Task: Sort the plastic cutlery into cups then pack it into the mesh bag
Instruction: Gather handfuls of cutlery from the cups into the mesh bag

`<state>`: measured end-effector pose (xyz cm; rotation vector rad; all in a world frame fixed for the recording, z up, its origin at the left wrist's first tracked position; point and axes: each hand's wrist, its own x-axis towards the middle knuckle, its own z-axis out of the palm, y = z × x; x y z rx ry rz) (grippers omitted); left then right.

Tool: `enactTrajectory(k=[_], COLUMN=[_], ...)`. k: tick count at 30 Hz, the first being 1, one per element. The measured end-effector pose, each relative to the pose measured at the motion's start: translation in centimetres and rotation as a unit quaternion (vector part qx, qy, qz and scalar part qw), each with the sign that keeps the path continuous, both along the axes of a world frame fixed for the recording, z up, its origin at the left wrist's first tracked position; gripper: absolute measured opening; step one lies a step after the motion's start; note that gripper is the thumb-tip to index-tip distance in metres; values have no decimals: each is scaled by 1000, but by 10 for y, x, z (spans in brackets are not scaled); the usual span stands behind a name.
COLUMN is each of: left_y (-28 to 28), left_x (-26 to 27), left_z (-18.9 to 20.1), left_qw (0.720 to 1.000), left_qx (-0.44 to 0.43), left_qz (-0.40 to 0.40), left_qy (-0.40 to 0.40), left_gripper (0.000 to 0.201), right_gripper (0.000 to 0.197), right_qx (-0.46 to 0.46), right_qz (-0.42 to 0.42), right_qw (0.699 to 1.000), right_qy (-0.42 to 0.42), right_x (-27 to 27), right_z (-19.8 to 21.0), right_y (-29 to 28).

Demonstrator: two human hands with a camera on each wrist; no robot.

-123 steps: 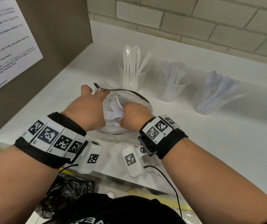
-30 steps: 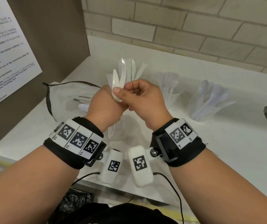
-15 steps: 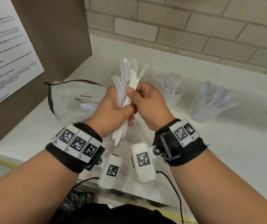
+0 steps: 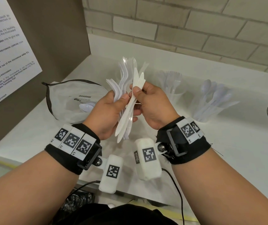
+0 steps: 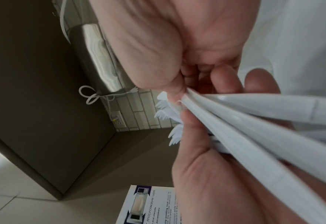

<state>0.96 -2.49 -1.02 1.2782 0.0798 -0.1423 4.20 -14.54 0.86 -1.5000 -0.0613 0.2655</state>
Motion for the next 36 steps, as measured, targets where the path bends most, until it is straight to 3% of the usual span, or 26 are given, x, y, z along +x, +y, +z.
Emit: enactTrajectory(k=[5, 8, 12, 15, 17, 22, 26, 32, 36], left_y=[3, 4, 10, 15, 17, 20, 24, 17, 5], left_x=[3, 4, 6, 8, 9, 10, 11, 13, 13], left_z=[0, -2, -5, -7, -6, -6, -4, -2, -1], left_qw=[999, 998, 994, 992, 992, 992, 993, 995, 995], left_qx=[17, 18, 9, 3, -4, -5, 13, 21, 74], left_qz=[19, 54, 96, 112, 113, 107, 97, 79, 68], left_qy=[24, 27, 42, 52, 55, 63, 63, 58, 28], left_gripper=[24, 11, 14, 15, 15, 14, 13, 11, 8], right_gripper=[17, 15, 16, 22, 24, 9, 26, 39, 35], right_qx=[75, 104, 115, 48, -11, -127, -217, -215, -118], right_qz=[-22, -62, -158, -207, -219, -188, -166, -168, -138], right_qw=[995, 992, 974, 946, 936, 951, 949, 948, 973], right_qy=[60, 45, -118, -246, -276, -211, -156, -164, -142], right_x=[8, 19, 48, 74, 91, 123, 136, 119, 79], right_z=[1, 10, 31, 43, 40, -1, -18, 5, 25], right_y=[-10, -17, -21, -8, 5, 25, 26, 5, -1])
